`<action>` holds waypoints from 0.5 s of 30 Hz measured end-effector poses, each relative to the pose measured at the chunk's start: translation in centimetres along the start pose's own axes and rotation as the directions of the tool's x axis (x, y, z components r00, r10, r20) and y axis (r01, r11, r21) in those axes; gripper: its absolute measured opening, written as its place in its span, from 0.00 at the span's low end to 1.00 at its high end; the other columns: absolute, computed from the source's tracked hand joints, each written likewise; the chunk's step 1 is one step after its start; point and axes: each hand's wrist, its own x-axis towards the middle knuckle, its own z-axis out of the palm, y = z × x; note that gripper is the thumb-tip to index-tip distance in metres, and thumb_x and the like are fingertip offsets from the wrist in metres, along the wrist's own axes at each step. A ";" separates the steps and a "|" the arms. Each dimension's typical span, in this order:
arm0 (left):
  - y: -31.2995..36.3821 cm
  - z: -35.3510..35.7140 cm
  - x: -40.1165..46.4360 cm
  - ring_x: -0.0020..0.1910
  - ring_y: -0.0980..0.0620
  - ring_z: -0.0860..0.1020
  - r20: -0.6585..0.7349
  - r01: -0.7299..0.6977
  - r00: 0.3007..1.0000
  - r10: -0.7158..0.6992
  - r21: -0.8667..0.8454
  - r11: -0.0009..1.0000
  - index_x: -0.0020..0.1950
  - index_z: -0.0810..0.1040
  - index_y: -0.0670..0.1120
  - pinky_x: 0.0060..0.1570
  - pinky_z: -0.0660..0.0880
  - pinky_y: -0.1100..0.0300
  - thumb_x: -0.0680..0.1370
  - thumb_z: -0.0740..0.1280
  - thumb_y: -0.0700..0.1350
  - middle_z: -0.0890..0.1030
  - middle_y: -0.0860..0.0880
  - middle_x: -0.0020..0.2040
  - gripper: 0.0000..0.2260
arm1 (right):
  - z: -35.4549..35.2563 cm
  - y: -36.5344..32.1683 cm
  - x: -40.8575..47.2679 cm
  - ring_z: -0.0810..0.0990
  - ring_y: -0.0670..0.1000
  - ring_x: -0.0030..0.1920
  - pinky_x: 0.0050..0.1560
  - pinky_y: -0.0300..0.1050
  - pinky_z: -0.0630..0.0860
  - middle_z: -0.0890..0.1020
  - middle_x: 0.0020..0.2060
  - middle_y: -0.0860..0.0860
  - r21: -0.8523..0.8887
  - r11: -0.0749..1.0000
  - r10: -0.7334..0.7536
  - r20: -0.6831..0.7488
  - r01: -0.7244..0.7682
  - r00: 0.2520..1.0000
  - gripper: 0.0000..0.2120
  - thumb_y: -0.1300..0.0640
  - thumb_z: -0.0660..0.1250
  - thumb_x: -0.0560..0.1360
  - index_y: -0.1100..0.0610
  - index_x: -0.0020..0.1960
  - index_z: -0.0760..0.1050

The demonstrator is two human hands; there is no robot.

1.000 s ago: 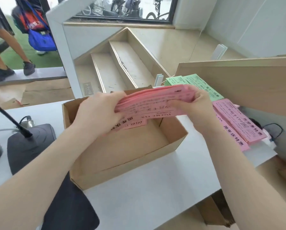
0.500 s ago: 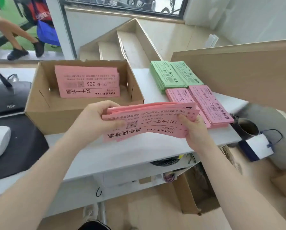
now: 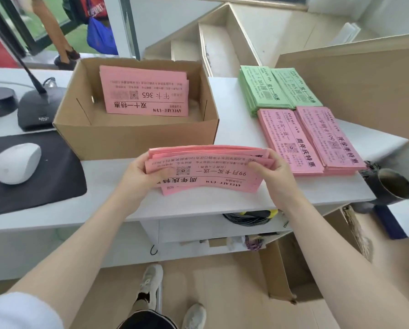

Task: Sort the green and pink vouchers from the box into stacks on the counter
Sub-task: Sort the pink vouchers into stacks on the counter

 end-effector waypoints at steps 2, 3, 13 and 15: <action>0.0 -0.2 0.2 0.47 0.53 0.83 0.006 -0.003 1.000 0.004 -0.035 0.999 0.54 0.77 0.49 0.40 0.80 0.60 0.70 0.70 0.31 0.85 0.52 0.46 0.18 | -0.4 -0.1 0.0 0.80 0.46 0.46 0.47 0.40 0.76 0.83 0.44 0.49 0.013 1.000 0.000 0.008 0.000 1.000 0.10 0.68 0.65 0.73 0.57 0.51 0.76; 0.0 -0.2 0.3 0.46 0.54 0.83 0.007 -0.008 1.000 0.009 -0.054 0.999 0.53 0.76 0.49 0.40 0.79 0.62 0.70 0.69 0.31 0.85 0.53 0.45 0.18 | -0.5 0.0 -0.1 0.80 0.48 0.47 0.49 0.43 0.76 0.82 0.45 0.51 0.046 0.999 0.011 0.018 -0.012 1.000 0.10 0.67 0.65 0.73 0.56 0.52 0.75; -0.8 1.8 1.4 0.42 0.57 0.82 -0.074 -0.076 0.995 0.070 -0.071 0.995 0.51 0.74 0.46 0.40 0.78 0.63 0.69 0.69 0.32 0.84 0.55 0.40 0.15 | 1.8 -0.3 0.3 0.78 0.48 0.42 0.45 0.42 0.76 0.80 0.39 0.49 0.257 0.966 -0.003 -0.044 0.014 0.999 0.11 0.69 0.65 0.72 0.53 0.46 0.72; -0.5 1.2 1.7 0.40 0.59 0.81 -0.066 -0.104 0.993 0.101 -0.036 0.994 0.49 0.73 0.49 0.38 0.77 0.65 0.68 0.72 0.33 0.83 0.56 0.40 0.17 | 1.7 -0.4 0.4 0.78 0.48 0.43 0.46 0.41 0.76 0.80 0.39 0.47 0.191 0.981 -0.019 -0.018 0.023 1.000 0.11 0.65 0.67 0.70 0.52 0.46 0.73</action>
